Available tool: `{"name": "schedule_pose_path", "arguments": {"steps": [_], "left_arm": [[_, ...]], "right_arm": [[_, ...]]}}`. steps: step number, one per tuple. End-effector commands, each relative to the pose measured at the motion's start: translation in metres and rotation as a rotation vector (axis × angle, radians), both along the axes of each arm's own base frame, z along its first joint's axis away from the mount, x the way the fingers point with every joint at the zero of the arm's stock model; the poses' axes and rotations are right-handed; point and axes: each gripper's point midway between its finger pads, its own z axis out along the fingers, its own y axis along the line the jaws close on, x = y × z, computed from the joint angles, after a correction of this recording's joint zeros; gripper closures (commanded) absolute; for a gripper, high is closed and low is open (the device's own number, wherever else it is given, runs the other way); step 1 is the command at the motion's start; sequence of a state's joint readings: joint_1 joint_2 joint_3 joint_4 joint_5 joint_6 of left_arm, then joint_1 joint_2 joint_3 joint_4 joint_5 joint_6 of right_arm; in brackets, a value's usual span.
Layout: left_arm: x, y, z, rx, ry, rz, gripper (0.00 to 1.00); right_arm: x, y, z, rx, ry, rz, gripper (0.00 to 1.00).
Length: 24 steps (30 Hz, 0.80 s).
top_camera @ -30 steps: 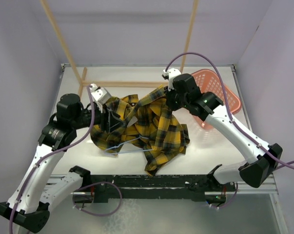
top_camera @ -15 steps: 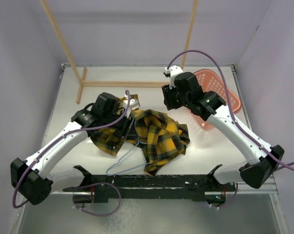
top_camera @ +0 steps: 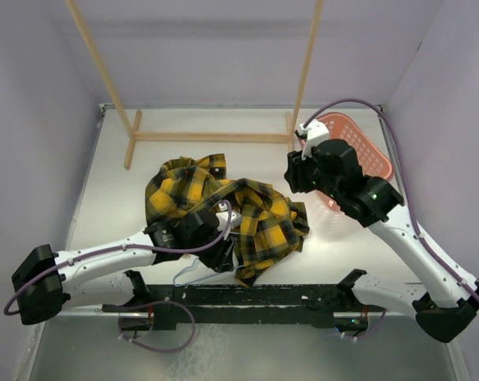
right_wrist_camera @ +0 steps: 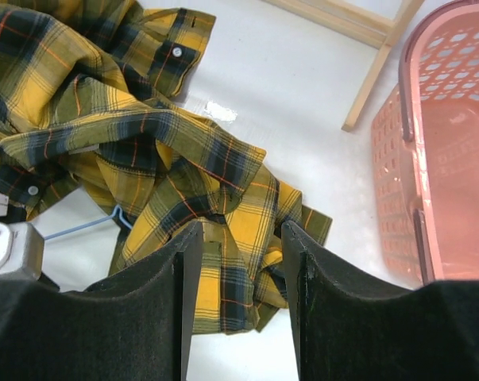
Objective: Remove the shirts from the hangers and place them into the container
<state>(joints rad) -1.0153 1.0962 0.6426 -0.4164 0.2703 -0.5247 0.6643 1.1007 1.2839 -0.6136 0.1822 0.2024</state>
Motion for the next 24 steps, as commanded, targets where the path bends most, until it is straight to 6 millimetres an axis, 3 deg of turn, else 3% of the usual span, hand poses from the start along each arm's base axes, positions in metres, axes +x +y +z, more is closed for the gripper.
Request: {"name": "schedule_pose_path", "arguments": {"steps": [1,8,14,24], "left_arm": [[0.035,-0.010,0.002,-0.039,-0.153,0.140,0.50],[0.032,-0.014,-0.029,-0.003,-0.145,0.104,0.51],[0.032,-0.014,-0.024,-0.032,-0.180,0.082,0.55],[0.003,-0.026,-0.030,-0.128,-0.095,0.010,0.57]], "right_arm": [[-0.005,-0.011,0.017,0.050,-0.062,-0.037,0.53],[-0.012,-0.018,0.013,0.040,-0.060,-0.041,0.53],[-0.013,-0.020,0.010,0.031,-0.058,-0.042,0.53],[-0.012,-0.020,0.007,0.021,-0.055,-0.046,0.53]]}}
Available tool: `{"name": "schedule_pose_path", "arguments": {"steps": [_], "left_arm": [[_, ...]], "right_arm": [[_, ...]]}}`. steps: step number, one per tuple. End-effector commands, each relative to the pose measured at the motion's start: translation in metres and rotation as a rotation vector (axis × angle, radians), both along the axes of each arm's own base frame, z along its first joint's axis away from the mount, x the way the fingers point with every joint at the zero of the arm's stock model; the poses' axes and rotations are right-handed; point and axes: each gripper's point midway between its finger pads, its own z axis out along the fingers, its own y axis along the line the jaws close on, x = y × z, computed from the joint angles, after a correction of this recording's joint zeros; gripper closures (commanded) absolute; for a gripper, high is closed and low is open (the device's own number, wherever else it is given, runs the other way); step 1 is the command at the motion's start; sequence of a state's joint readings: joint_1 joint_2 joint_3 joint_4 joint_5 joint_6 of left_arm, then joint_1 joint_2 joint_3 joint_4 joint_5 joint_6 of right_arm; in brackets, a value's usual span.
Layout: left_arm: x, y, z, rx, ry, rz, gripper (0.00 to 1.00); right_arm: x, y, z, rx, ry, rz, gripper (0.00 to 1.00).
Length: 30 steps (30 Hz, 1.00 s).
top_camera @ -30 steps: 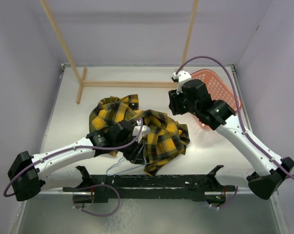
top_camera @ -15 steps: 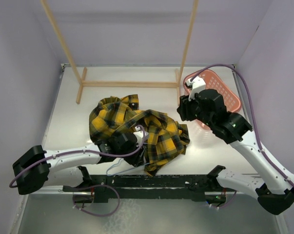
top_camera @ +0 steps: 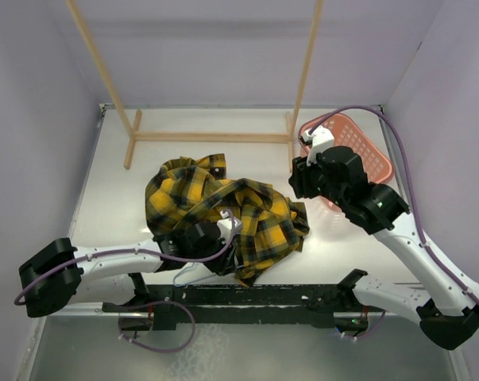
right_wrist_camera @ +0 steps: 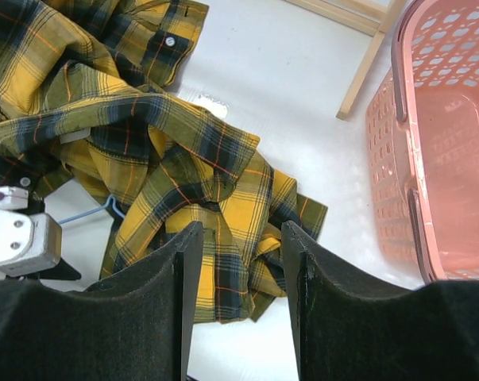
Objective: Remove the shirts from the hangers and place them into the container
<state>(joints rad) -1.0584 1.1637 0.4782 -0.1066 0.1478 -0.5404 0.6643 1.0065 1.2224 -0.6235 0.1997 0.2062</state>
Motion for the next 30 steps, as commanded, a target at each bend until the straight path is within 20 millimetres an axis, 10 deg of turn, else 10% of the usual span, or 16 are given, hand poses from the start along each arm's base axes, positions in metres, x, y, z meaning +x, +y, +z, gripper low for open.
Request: {"name": "schedule_pose_path", "arguments": {"steps": [1,4,9,22,30], "left_arm": [[-0.014,-0.016,0.009,-0.100,0.013,-0.048,0.57],[-0.017,-0.014,0.000,-0.080,0.022,-0.049,0.59],[-0.005,-0.015,0.025,-0.052,-0.057,-0.035,1.00],[0.075,0.039,0.311,-0.189,-0.652,0.276,1.00],[0.125,0.059,0.318,0.128,-0.813,0.428,1.00]], "right_arm": [[0.004,-0.005,0.008,0.010,-0.032,-0.030,0.53],[0.003,-0.004,0.007,0.014,-0.033,-0.025,0.53],[0.005,-0.005,0.006,0.006,-0.031,-0.032,0.53],[0.007,-0.015,0.033,0.091,-0.126,-0.107,0.54],[-0.011,-0.028,0.064,0.183,-0.241,-0.102,0.55]]}}
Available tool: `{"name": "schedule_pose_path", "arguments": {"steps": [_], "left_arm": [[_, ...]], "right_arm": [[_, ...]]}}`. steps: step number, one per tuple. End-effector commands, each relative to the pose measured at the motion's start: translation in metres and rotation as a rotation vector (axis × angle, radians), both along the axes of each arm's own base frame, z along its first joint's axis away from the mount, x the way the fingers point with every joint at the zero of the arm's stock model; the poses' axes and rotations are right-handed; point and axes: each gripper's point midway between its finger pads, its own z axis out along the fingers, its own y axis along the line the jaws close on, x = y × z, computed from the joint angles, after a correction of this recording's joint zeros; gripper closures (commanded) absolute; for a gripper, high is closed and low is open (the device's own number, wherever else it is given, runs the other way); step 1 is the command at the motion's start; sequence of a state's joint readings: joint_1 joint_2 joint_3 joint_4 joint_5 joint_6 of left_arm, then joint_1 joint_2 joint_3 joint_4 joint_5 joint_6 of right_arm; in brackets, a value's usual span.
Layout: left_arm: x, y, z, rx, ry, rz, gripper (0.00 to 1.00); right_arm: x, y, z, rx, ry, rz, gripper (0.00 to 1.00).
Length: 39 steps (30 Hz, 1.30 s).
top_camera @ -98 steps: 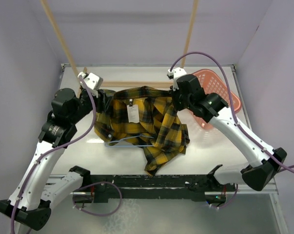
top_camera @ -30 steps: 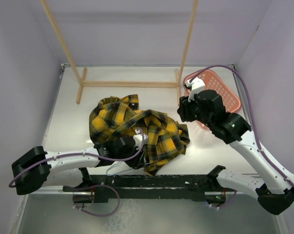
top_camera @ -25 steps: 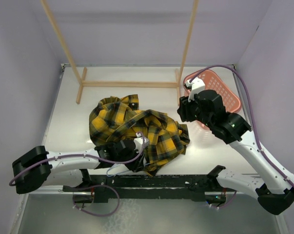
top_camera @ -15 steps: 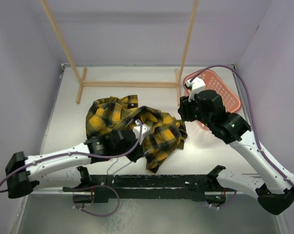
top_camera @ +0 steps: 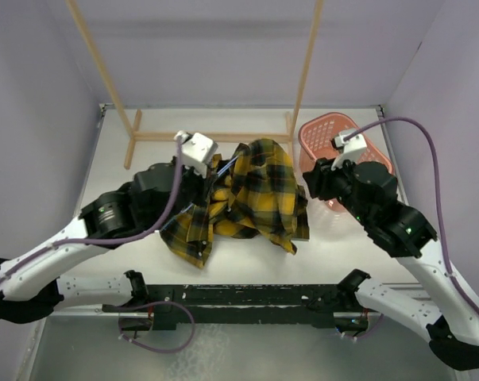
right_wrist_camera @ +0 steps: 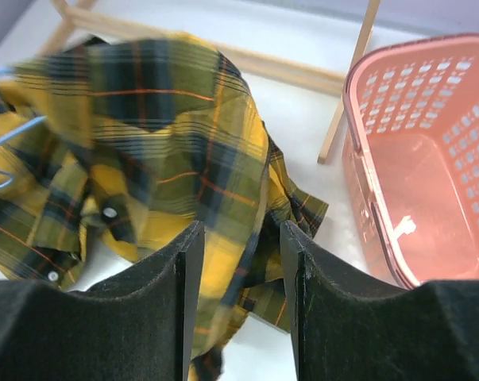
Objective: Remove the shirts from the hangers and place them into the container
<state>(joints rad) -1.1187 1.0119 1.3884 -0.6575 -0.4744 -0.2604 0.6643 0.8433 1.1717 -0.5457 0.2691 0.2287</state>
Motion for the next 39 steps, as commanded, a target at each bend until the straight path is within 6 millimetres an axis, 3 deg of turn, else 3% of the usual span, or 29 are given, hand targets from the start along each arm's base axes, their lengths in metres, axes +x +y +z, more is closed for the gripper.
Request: {"name": "schedule_pose_path", "arguments": {"steps": [1,3,5,9,11,14,19,23,26,29,32,39], "left_arm": [[0.033,0.022,-0.013,0.237,-0.071,0.182,1.00],[0.030,0.033,-0.015,0.293,-0.033,0.208,1.00],[0.024,0.052,-0.005,0.266,-0.012,0.254,1.00],[-0.005,0.091,0.050,-0.035,-0.083,0.220,1.00],[-0.021,0.101,0.066,-0.159,-0.092,0.171,1.00],[-0.031,0.096,0.070,-0.249,-0.092,0.105,1.00],[-0.045,0.071,0.084,-0.453,-0.205,-0.057,1.00],[-0.051,0.048,0.085,-0.594,-0.237,-0.143,1.00],[-0.053,0.035,0.086,-0.668,-0.246,-0.187,1.00],[-0.057,0.029,0.087,-0.721,-0.257,-0.222,1.00],[-0.062,0.035,0.090,-0.782,-0.275,-0.233,1.00],[-0.065,0.047,0.083,-0.820,-0.280,-0.220,1.00]], "right_arm": [[-0.001,-0.003,0.024,0.064,-0.075,-0.014,0.55],[-0.002,0.001,0.017,0.048,-0.045,0.011,0.55],[-0.003,0.006,0.010,0.034,-0.015,0.036,0.55],[0.000,0.022,0.002,0.053,0.010,0.085,0.54],[0.004,0.030,0.001,0.072,0.012,0.106,0.54],[0.005,0.051,0.003,0.114,0.012,0.188,0.53],[-0.016,0.096,0.021,0.253,-0.020,0.446,0.49],[-0.025,0.115,0.035,0.397,-0.110,0.552,0.46],[-0.028,0.123,0.050,0.498,-0.204,0.607,0.46],[-0.025,0.130,0.041,0.491,-0.176,0.627,0.46],[-0.021,0.129,0.030,0.492,-0.164,0.597,0.46],[-0.018,0.125,0.041,0.596,-0.262,0.572,0.46]]}}
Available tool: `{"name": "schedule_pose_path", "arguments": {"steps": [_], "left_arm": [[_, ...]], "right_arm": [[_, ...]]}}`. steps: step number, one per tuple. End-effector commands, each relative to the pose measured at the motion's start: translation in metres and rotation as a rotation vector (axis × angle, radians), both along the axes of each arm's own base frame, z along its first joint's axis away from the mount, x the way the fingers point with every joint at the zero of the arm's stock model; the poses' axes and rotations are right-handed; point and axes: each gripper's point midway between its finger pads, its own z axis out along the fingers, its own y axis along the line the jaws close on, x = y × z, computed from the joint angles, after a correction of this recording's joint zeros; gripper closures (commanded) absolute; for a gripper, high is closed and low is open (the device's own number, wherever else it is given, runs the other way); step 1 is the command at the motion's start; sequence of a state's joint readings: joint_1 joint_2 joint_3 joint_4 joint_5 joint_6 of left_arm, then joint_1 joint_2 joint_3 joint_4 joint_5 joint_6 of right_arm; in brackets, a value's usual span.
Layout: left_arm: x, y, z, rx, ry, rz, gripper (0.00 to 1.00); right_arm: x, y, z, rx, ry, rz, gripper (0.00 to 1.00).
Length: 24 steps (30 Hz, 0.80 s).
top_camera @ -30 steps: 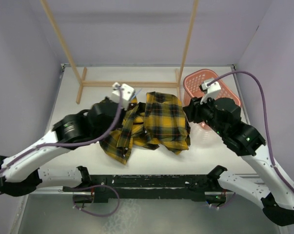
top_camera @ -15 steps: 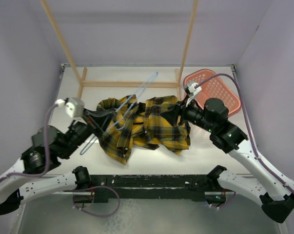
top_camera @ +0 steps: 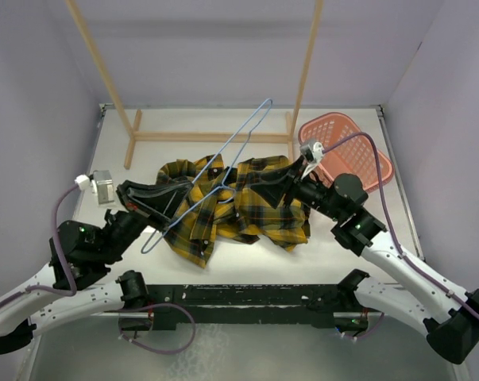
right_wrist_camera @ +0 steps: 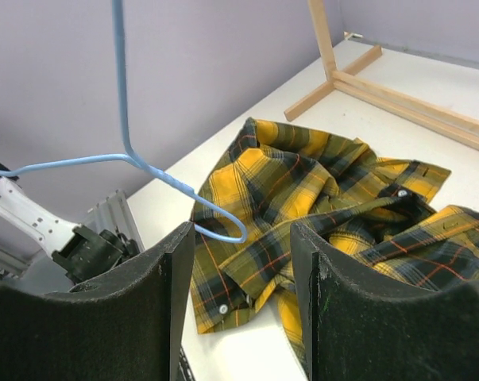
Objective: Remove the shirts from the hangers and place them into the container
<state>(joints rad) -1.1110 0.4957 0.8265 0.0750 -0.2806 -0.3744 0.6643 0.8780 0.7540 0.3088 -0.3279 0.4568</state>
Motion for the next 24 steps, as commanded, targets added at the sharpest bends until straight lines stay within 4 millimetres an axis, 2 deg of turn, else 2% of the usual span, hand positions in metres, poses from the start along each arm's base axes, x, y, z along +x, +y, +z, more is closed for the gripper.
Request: {"name": "schedule_pose_path", "arguments": {"steps": [1,9,11,17,24], "left_arm": [[-0.008,0.010,0.025,-0.129,-0.040,-0.023,1.00],[-0.007,0.017,0.012,-0.156,-0.017,-0.008,1.00],[-0.007,0.019,0.010,-0.172,-0.014,-0.007,1.00],[-0.008,0.016,0.009,-0.201,-0.001,-0.024,1.00],[-0.007,0.001,-0.002,-0.197,0.021,-0.058,1.00]], "right_arm": [[0.000,-0.001,0.047,0.164,-0.121,-0.005,0.46],[-0.010,0.000,0.072,0.282,-0.201,0.043,0.47],[-0.010,0.004,0.073,0.265,-0.216,0.065,0.47],[-0.012,0.030,0.057,0.195,-0.200,0.200,0.48],[-0.017,0.028,0.070,0.280,-0.226,0.217,0.48]]}}
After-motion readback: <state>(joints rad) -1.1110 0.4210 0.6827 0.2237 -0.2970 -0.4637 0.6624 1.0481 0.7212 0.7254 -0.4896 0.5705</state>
